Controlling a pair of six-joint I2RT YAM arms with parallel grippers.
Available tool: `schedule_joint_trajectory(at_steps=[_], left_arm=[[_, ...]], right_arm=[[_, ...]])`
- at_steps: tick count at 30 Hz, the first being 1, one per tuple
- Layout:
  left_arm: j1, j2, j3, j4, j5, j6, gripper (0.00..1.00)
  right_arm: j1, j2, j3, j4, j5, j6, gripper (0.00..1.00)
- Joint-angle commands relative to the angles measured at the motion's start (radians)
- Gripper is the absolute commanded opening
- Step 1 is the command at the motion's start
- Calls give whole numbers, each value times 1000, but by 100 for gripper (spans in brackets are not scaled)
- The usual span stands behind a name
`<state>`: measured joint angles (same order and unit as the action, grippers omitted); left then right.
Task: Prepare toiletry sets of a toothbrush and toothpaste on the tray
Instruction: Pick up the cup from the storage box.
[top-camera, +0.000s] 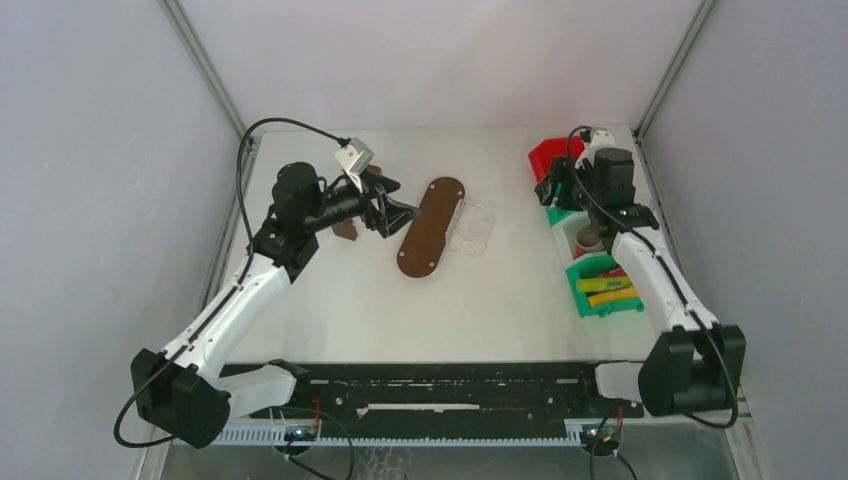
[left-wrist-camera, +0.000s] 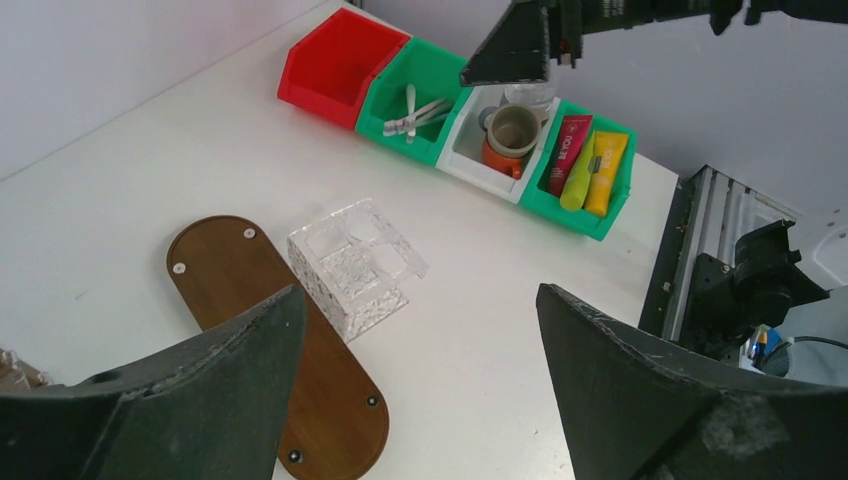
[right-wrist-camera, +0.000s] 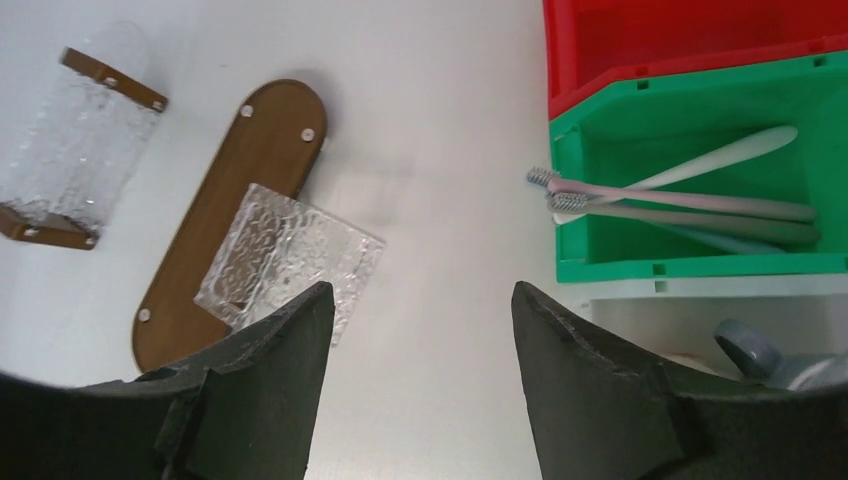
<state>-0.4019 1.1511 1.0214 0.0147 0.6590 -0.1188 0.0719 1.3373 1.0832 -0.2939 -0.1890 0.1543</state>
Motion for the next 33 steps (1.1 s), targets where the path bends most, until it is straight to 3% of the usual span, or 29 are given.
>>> schedule_joint_trajectory(at_steps=[1,7,16,23,33], left_arm=[[-19,-26,42,81,23,-40,89],[-32,-31,32,110,30,-49,89],[-34,-30,8,169,44,-80,89],[-34,-34,-6,193,44,-86,90],[-34,-26,-5,179,50,-79,90]], right_arm=[[1,-177,-58,106,16,47,73],[-2,-311,-122,43,138,52,74],[-65,-468,-209,21,490,177,75],[-119,-347,-143,48,410,76,85],[-183,-129,82,-78,313,-85,80]])
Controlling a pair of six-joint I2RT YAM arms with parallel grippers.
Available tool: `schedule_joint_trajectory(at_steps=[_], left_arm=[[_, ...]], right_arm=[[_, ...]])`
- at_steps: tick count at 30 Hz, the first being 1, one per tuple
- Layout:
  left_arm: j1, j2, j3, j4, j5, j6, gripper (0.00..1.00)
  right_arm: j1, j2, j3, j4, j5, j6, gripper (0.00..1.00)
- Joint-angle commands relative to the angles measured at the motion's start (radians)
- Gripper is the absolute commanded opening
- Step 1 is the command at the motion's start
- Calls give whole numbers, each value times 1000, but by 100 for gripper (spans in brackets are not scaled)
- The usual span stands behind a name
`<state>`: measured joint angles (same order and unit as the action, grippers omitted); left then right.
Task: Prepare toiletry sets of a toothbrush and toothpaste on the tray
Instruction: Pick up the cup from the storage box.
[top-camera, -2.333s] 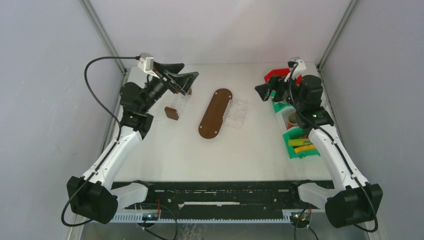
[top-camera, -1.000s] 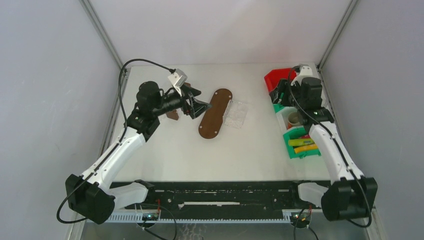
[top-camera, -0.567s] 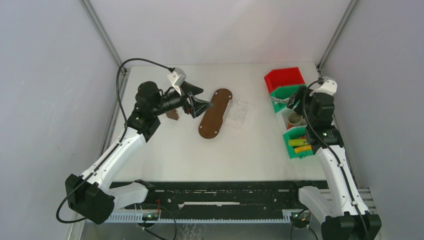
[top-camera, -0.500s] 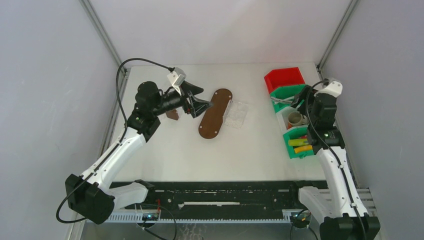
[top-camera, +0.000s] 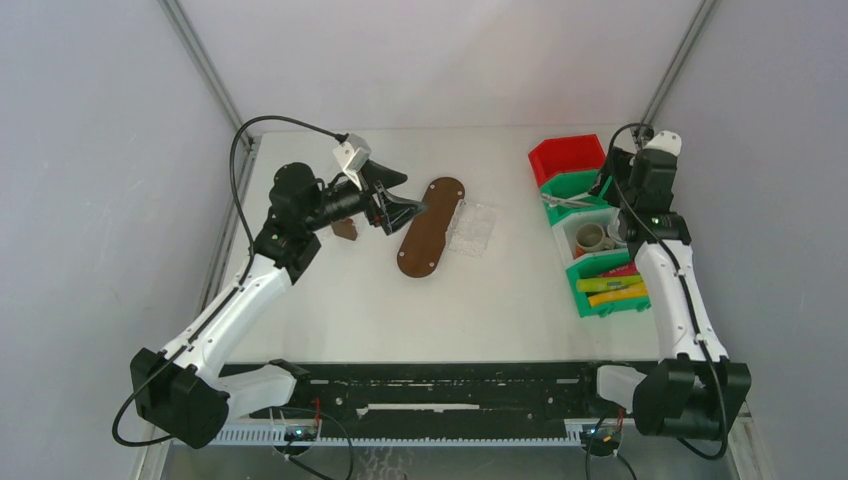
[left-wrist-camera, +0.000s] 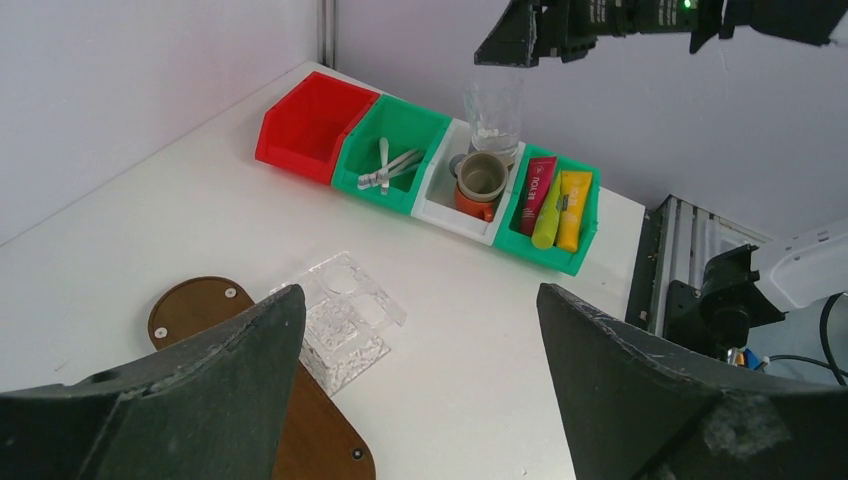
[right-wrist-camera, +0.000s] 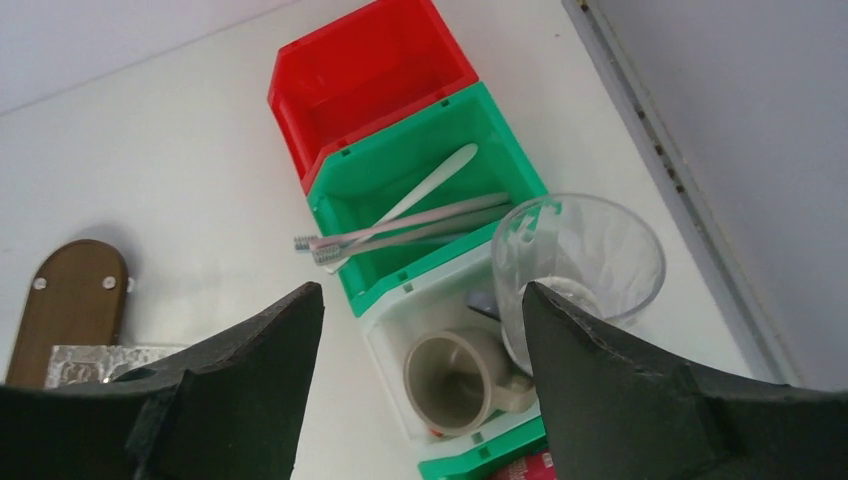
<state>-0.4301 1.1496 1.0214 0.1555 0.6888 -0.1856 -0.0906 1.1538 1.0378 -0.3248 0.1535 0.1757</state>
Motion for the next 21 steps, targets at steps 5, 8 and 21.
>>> schedule_joint_trajectory(at_steps=[5,8,21], left_arm=[[-5,-32,-4,21,29,-4,90],[-5,-34,-1,3,35,7,90],[-5,-68,-24,11,36,21,90]], right_arm=[[-35,174,273,-160,-53,-195,73],[-118,237,372,-271,-139,-195,67],[-168,440,643,-582,-304,-325,65]])
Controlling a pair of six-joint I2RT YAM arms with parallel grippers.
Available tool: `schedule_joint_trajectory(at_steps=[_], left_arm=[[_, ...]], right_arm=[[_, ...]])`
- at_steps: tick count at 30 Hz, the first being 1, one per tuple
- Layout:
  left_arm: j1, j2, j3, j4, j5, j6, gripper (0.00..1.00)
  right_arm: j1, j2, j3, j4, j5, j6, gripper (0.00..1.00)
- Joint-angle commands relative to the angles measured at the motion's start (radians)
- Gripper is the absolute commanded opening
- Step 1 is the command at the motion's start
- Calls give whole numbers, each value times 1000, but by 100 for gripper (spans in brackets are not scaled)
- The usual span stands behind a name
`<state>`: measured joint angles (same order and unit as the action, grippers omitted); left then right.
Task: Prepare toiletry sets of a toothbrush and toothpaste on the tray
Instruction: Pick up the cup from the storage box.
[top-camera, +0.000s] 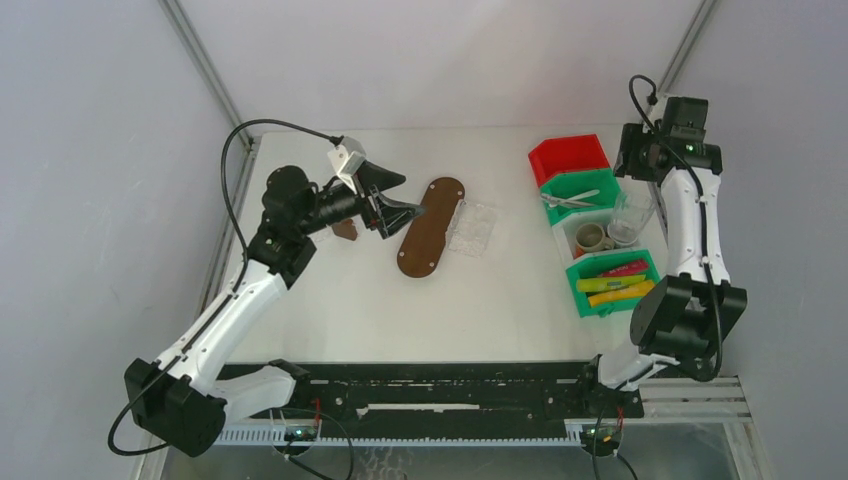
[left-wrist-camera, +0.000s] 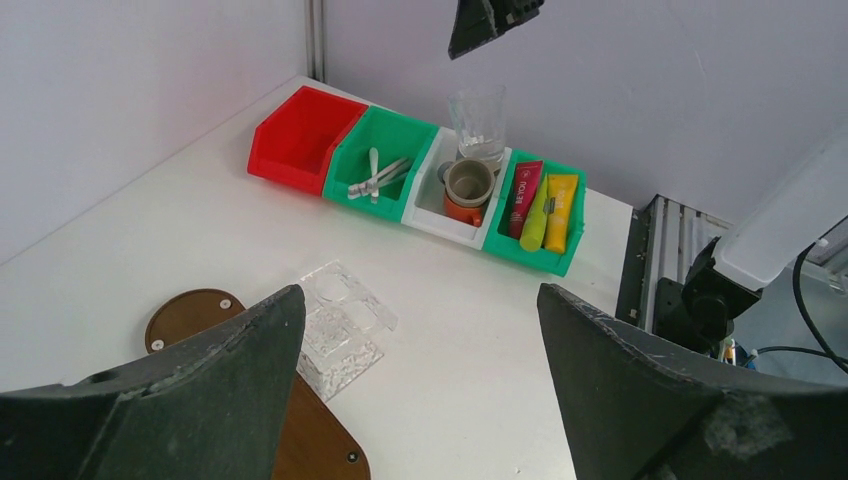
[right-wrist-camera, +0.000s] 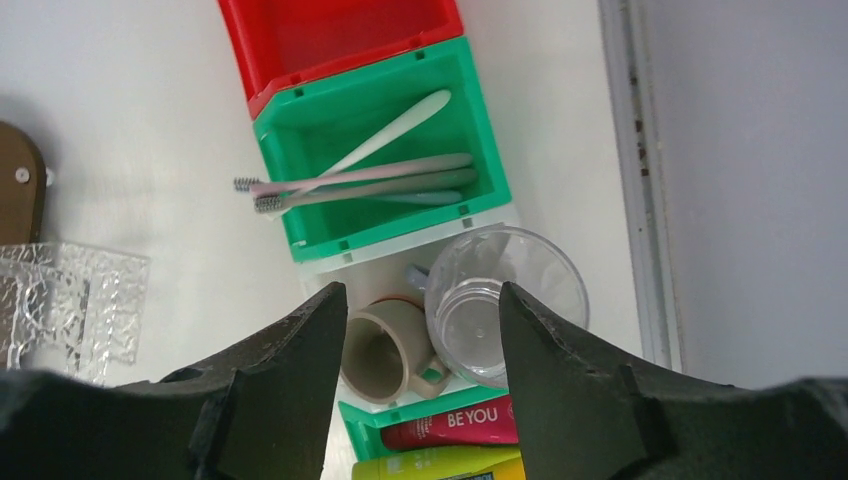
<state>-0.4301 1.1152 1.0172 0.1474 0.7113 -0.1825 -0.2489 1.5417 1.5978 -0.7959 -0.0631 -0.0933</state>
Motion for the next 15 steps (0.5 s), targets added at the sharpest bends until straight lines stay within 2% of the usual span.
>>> schedule_joint_trajectory(at_steps=[1,8,15], left_arm=[[-4,-34,-20,18,12,20,90],[-6,-35,-31,27,11,21,90],[-5,-37,-36,34,13,21,90]], right_arm=[[-10,70,100,-127,-90,-59,65],[-10,170,186,-212,-87,-60,63],[-9,189,179,-258,-38,-36,57]])
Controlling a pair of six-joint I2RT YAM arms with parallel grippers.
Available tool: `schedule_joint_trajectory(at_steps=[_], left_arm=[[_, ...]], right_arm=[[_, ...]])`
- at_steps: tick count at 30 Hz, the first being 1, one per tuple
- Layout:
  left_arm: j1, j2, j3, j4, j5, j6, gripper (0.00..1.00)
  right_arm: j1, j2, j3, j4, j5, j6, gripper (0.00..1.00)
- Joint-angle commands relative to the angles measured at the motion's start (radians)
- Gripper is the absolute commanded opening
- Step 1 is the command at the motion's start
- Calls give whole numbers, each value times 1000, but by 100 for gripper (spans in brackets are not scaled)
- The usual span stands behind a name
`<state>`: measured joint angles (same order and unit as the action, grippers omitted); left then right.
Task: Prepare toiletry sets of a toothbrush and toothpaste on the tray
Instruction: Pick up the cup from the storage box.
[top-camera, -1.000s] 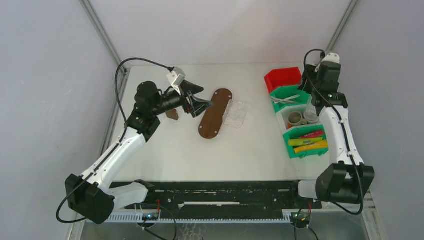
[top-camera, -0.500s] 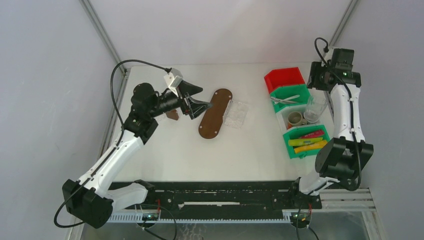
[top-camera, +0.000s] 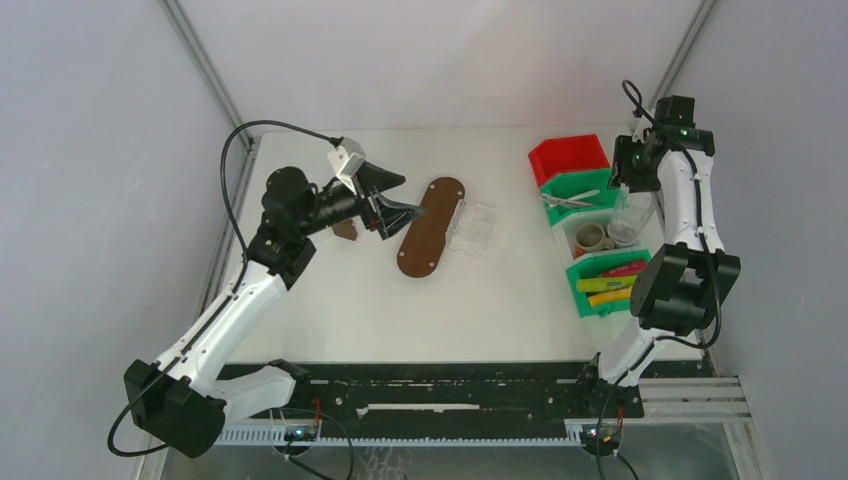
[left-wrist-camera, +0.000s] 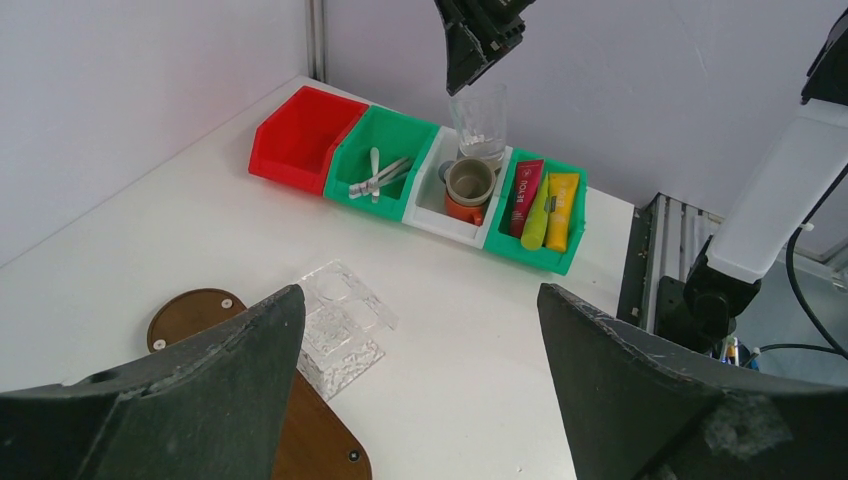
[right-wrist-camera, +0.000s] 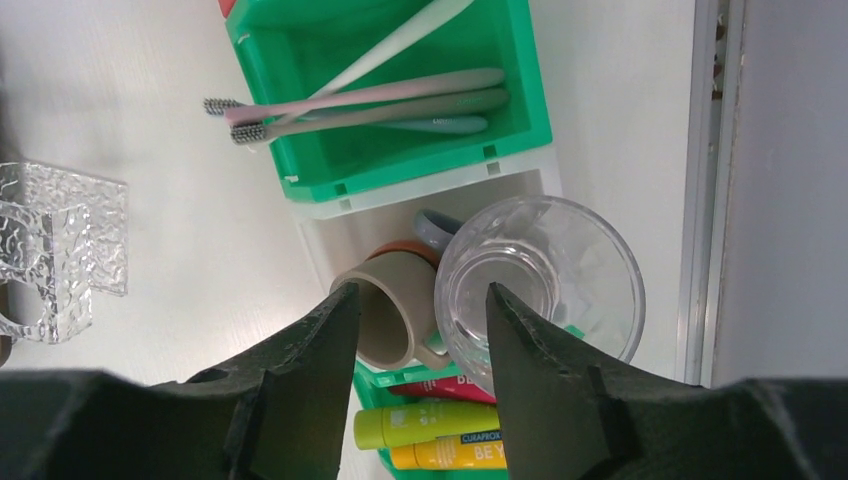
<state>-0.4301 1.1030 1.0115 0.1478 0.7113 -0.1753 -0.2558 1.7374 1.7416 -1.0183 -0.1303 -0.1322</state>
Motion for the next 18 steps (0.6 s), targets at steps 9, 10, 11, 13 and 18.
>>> schedule_joint_trajectory(at_steps=[9,10,11,13,18], left_arm=[[-5,-33,-42,49,13,14,90],[-5,-33,-42,49,13,16,90],[-5,-33,-43,51,12,16,90],[-5,-32,-44,51,10,16,90],[-4,-32,-46,54,9,19,90]], right_arm=[[-2,3,19,-49,46,11,53],[-3,7,19,-51,48,11,52],[-2,10,18,-52,51,11,52],[-2,17,14,-54,56,11,47],[0,36,1,-55,49,10,44]])
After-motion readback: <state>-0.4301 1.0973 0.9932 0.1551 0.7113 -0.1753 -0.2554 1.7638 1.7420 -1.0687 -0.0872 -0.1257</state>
